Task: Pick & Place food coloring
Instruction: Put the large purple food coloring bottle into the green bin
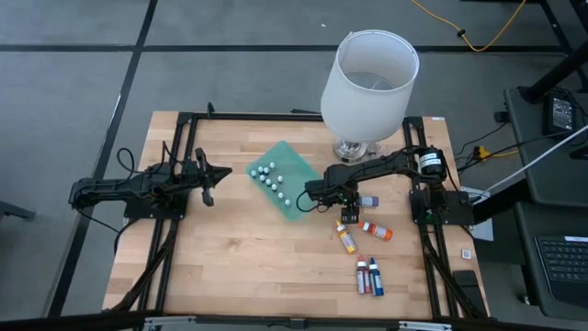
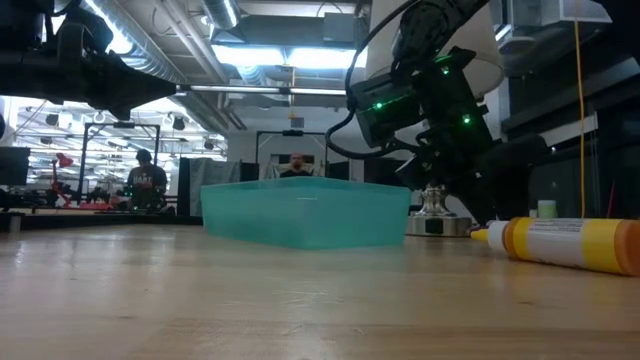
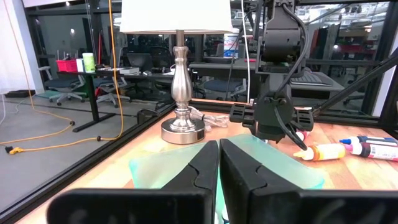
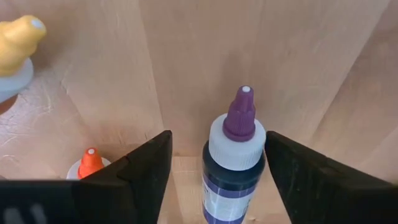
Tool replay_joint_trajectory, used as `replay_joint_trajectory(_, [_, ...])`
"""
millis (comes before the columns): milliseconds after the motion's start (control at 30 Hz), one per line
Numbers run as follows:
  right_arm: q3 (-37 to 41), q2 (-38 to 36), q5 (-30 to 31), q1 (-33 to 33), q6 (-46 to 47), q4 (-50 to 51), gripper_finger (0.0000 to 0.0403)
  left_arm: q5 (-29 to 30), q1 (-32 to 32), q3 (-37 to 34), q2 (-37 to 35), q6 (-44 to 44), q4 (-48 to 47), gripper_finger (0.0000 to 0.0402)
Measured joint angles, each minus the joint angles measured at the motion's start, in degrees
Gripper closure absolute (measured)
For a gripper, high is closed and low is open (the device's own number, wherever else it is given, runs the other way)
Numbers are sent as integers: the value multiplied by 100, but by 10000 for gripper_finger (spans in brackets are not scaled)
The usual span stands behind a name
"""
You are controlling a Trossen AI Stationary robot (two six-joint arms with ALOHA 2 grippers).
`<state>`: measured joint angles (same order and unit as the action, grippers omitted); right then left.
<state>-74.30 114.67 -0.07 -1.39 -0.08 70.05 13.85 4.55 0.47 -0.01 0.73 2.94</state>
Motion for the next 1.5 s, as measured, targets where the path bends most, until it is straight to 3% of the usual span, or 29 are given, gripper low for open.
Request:
replay_joint_trajectory(467, [-2,-4,46,0,133,0,289,0,-1,0,0,0,0,384])
replay_joint_trajectory(800, [-2,-31,46,0,155,201,286,0,1,0,0,0,0,393])
replay_joint_trajectory(1067, [-166,-671,47,57,475,704,289,0,-1,2,0,0,0,388])
replay_joint_trajectory(1300, [-724,-1360,48,285,914,748,285,0,1,0,0,0,0,385])
replay_joint_trajectory(1500, [-1587,-1447,331,406,1345,231,283,0,1,1,0,0,0,391])
